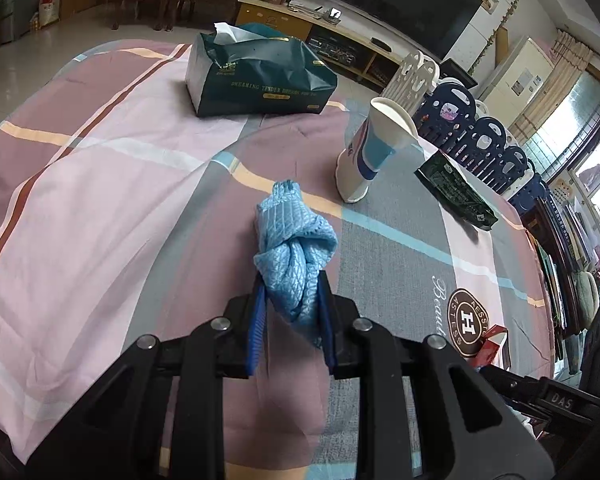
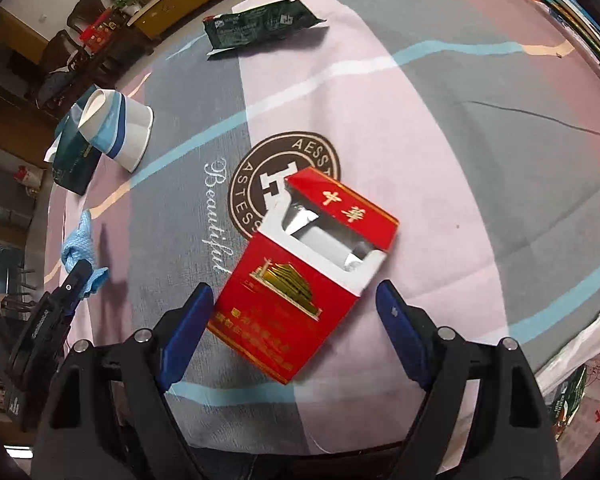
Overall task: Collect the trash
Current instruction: 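Grasp the red cigarette box with the right gripper and lift it, then carry the blue cloth and red box over the basket with both grippers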
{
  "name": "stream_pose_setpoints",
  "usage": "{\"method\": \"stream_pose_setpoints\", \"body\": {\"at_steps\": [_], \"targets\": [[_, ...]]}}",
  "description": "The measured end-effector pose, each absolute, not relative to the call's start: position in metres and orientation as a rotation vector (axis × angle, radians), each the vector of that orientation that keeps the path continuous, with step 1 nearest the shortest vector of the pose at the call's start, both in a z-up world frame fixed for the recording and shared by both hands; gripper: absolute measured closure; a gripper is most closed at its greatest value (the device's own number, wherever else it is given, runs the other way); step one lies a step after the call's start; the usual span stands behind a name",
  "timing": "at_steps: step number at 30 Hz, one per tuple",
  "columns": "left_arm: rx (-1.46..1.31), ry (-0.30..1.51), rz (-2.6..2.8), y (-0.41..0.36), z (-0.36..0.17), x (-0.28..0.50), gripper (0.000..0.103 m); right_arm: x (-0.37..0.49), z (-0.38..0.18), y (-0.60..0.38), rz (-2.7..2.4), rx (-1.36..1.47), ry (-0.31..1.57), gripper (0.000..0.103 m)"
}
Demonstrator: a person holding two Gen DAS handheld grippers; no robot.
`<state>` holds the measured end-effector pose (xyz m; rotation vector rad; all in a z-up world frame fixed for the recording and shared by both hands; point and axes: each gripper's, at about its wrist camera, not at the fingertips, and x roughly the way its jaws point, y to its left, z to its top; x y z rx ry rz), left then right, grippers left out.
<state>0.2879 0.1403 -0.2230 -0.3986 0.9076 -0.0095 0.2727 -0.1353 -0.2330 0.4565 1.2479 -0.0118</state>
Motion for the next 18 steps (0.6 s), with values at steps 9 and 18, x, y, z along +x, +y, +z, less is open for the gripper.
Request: {"method": "stream_pose_setpoints", "body": {"at_steps": [9, 18], "targets": [[-0.405, 0.905, -0.028, 0.139, -0.225, 0.291, 0.078, 0.286, -0.233, -0.097, -0.034, 0.166, 1.175, 0.040], [-0.293, 0.836, 0.034, 0.119, -0.195, 0.269, 0.078, 0.241, -0.190, -0.117, 0.001, 0.171, 1.055, 0.042]]}}
